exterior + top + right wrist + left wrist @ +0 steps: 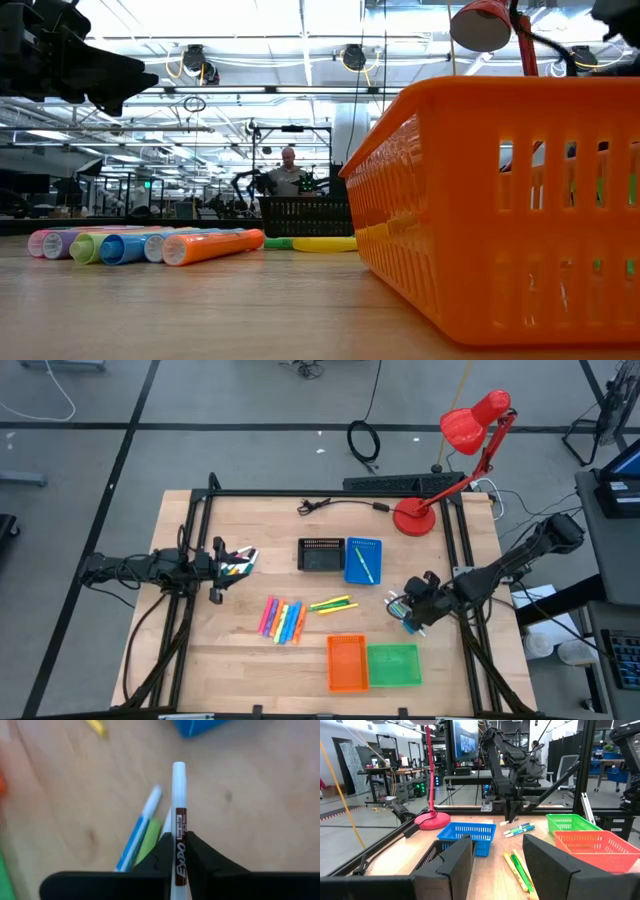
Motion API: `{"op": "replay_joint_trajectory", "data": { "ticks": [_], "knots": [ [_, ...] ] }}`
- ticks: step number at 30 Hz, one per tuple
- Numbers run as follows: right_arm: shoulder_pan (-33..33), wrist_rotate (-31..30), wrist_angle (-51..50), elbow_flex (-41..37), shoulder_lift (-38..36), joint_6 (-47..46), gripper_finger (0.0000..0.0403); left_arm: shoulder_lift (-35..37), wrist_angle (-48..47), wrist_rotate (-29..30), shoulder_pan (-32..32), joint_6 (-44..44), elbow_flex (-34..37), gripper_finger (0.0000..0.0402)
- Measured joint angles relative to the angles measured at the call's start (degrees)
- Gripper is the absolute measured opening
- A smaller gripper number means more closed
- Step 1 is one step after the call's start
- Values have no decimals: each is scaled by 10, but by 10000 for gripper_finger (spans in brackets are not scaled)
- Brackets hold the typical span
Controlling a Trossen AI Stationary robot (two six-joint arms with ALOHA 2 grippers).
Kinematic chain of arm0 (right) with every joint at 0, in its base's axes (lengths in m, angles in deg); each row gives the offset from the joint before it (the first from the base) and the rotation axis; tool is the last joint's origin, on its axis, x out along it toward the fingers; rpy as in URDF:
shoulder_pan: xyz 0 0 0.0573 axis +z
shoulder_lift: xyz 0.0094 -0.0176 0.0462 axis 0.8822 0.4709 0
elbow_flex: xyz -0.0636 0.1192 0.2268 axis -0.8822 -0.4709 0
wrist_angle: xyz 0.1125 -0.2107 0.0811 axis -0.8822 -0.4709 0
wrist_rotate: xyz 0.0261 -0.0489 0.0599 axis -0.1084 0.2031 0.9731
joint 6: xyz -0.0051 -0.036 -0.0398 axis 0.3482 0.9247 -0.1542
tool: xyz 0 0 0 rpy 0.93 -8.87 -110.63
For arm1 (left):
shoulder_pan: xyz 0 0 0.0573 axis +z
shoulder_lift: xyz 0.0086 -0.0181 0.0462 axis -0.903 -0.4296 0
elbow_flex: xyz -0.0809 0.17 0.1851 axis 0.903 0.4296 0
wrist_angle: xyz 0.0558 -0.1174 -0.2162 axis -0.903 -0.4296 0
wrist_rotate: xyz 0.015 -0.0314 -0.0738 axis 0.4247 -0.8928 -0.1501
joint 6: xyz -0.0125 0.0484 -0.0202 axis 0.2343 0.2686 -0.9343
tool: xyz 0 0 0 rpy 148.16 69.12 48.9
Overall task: Pick & Place Markers
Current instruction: Put the brown marker pen into the blue bin
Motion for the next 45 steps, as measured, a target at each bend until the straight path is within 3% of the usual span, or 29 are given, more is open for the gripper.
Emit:
{"op": "replay_joint_trajectory", "data": {
  "ticks": [6, 13, 27, 38, 45],
  "knots": [
    [0, -38, 99, 0, -33, 77, 22, 0, 0, 0, 0, 0, 0, 182],
    [-7, -82, 290, 0, -20, 219, 23, 0, 0, 0, 0, 0, 0, 182],
    [-143, -85, 649, 1, 105, 351, 24, 0, 0, 0, 0, 0, 0, 182],
    [-221, -115, 593, 1, 134, 264, 23, 0, 0, 0, 0, 0, 0, 182],
    [-243, -113, 582, 2, 164, 266, 23, 0, 0, 0, 0, 0, 0, 182]
  ]
}}
